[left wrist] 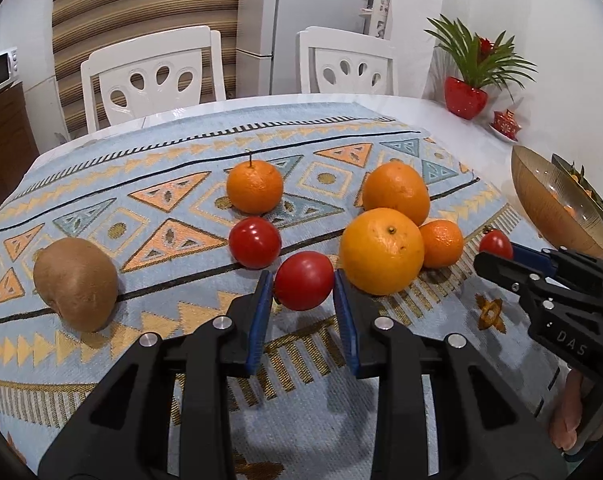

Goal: Organize fruits
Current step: 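Carry both cherry tomatoes into the glass bowl and open both tools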

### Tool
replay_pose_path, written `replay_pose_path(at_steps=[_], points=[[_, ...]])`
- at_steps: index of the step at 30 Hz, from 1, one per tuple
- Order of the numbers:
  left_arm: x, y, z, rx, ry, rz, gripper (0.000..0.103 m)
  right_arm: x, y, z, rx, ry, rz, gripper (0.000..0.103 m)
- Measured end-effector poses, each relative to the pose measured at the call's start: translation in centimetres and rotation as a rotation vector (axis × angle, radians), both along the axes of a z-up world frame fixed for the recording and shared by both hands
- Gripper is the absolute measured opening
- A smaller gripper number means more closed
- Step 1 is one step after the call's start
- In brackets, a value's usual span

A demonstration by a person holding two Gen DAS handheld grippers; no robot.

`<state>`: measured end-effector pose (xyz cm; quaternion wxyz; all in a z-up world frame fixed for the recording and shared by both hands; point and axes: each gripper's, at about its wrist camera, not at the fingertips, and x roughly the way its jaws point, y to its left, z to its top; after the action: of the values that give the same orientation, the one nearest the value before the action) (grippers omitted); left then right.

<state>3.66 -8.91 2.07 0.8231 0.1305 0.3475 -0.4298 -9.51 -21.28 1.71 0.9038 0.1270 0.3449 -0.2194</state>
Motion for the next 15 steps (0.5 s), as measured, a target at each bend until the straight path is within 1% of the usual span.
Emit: replay_pose_path(at_steps=[6,9,10,13,15], points=[[0.1,-0.4,0.0,0.040,-0.001,0.040,0.030,-0.6,-0.2,0.2,-0.007,-0.018,-0.027,0.026],[-1.0,-0.3,0.9,0.008,0.037,0.028,0.030,-1.5,-0.5,0.6,0.006,-0.041,-0.045,0.026],[-1.6,-0.4,1.4,0.001,0.035,0.018,0.030,-1.9,-0.7,0.8,0.014,-0.045,-0.053,0.026],[-4.6,-1.8,4.2,-0.013,-0.032,-0.040,0.030,-3.9,-1.4,1.7,0.012,-0.069,-0.074,0.026],[-6.2,-3.0,5.9,-0.033,-0.060,-0.075,0.030,-5.7,-2.5,2.8,0.022,-0.094,-0.104,0.026]])
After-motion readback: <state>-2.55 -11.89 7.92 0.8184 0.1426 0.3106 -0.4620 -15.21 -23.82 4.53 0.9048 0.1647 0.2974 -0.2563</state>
